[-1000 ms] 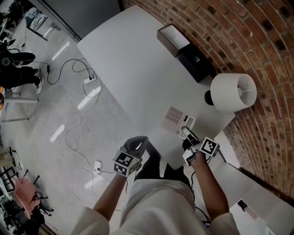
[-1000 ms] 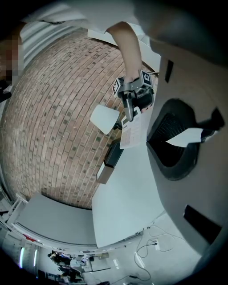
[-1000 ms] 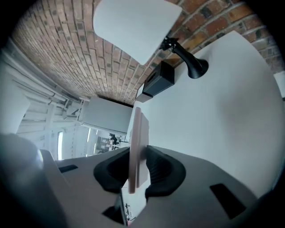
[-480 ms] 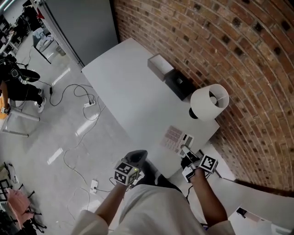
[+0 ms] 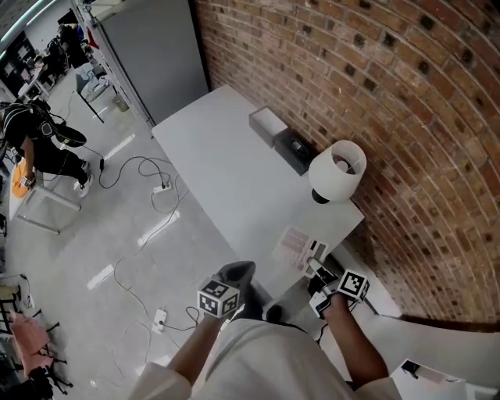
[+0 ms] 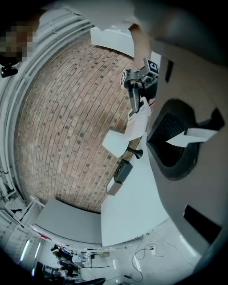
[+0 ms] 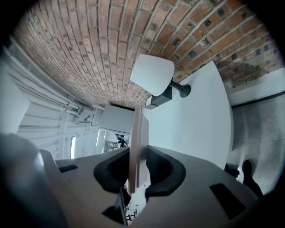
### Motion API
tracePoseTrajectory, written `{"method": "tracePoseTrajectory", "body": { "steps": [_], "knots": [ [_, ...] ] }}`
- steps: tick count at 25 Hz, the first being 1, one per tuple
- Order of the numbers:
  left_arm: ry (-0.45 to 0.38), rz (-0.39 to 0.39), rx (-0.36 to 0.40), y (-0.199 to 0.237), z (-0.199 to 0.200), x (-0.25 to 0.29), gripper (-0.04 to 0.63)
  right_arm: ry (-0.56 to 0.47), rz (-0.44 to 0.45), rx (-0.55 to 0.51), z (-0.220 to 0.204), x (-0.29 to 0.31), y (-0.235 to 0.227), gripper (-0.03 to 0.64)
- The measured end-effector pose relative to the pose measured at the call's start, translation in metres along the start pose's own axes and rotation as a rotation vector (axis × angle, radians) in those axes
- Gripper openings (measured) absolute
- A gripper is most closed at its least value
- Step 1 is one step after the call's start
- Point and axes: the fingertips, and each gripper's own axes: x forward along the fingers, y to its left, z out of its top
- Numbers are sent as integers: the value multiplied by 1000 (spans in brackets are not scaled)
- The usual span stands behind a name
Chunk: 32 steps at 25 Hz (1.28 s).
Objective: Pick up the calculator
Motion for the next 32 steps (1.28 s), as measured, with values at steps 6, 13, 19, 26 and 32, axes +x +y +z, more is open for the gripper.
{"method": "tracePoseTrajectory", "body": {
  "steps": [6, 13, 19, 26, 32],
  "knots": [
    [-21, 33, 54, -40, -6, -22, 14, 20, 21, -2, -9, -47, -3, 92],
    [-47, 46, 74, -69, -8, -44, 14, 52, 48, -32, -23, -76, -5, 92],
    [-66, 56, 58, -75, -11, -67, 14, 36, 66, -15, -35, -83, 0, 92],
    [-95, 34, 62, -68, -2, -97, 14, -4, 93, -16, -48, -81, 26, 92],
    [-113, 26, 75, -46, 11, -120, 14, -50, 102, -8, -63, -73, 47, 92]
  ]
}}
